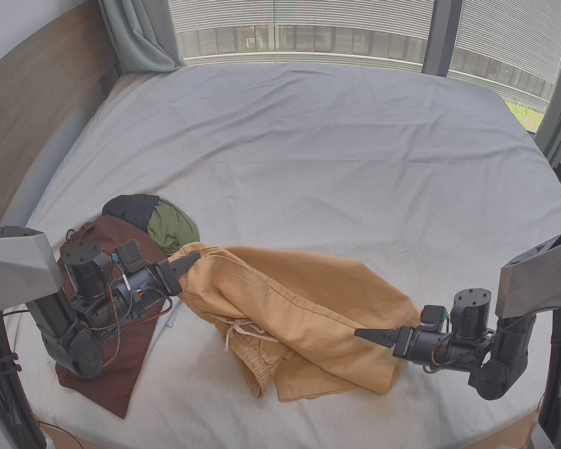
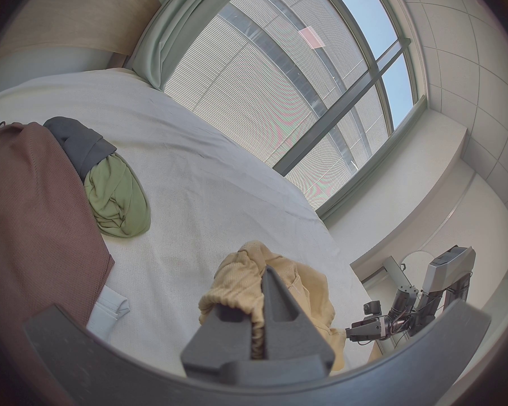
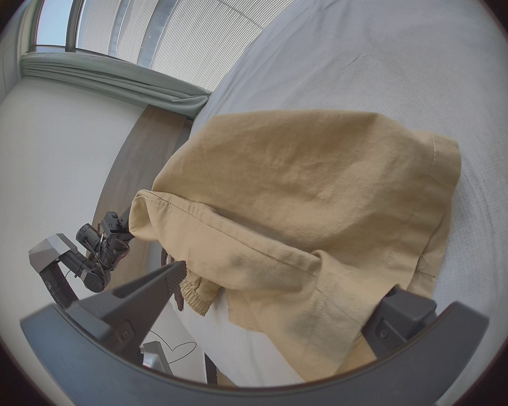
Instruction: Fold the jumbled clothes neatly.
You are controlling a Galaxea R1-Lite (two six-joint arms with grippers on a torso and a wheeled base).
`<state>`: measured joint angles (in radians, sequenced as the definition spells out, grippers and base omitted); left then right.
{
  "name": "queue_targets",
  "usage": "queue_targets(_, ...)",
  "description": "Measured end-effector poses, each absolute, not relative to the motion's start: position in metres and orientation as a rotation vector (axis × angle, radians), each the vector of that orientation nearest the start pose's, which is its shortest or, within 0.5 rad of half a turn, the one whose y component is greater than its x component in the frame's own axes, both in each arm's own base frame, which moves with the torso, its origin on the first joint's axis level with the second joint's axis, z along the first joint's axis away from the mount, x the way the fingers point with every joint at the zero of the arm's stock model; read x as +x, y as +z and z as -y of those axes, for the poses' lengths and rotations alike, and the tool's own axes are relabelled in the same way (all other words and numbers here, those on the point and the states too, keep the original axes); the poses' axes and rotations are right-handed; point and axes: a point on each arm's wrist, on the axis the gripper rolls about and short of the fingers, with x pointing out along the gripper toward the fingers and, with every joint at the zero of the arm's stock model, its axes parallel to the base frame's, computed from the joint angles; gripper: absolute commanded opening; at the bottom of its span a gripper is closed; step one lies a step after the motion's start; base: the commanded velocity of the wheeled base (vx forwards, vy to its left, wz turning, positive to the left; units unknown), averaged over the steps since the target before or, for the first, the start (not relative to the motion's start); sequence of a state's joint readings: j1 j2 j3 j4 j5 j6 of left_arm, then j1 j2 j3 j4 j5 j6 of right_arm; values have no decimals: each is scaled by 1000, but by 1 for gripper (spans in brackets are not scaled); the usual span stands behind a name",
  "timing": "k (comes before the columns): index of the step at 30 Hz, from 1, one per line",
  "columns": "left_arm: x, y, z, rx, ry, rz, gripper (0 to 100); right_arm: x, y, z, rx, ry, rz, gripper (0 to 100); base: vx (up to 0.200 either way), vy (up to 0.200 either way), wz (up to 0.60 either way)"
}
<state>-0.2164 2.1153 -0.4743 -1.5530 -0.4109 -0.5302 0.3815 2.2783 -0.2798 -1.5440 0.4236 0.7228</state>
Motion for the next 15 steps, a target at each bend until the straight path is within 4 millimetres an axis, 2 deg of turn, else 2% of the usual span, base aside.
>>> queue_targets(4, 309, 68, 77, -521, -588, -254, 0, 259, -6, -116, 680, 593, -725, 100, 0, 0, 0)
queue_targets(5, 309, 68, 77, -521, -589, -254, 0, 259, -6, -117, 682, 592, -725, 0, 0, 0, 0)
queue_targets(15, 310, 68, 76, -521, -584, -251, 0, 258, -4, -117, 682, 595, -720, 0, 0, 0, 0)
